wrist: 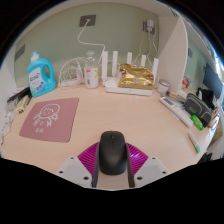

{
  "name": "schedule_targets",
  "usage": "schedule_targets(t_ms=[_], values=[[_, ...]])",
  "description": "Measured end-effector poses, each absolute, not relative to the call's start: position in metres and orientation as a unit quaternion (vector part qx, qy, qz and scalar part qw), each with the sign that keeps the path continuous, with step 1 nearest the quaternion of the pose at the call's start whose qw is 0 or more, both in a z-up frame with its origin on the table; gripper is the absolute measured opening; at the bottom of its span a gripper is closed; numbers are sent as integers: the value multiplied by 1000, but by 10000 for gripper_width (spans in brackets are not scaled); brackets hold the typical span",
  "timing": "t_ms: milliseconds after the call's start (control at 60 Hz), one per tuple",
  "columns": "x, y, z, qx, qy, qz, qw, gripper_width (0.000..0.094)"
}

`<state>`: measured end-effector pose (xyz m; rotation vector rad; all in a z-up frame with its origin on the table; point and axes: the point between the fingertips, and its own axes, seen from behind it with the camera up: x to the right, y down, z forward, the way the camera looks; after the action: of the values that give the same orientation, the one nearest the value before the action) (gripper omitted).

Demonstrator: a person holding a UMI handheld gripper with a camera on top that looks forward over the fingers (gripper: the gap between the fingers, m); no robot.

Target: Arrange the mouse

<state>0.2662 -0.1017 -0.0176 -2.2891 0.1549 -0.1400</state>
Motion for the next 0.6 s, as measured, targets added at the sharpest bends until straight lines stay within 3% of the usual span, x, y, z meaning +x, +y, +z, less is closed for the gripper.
schedule_targets(t_ms=[133, 217, 500, 600], values=[[270, -102, -14, -912, 63, -71, 400, 347], [278, -104, 10, -904, 71, -96, 411, 348], [237, -49, 181, -837, 73, -120, 529, 349], [178, -13, 204, -825, 40, -95, 556, 348]])
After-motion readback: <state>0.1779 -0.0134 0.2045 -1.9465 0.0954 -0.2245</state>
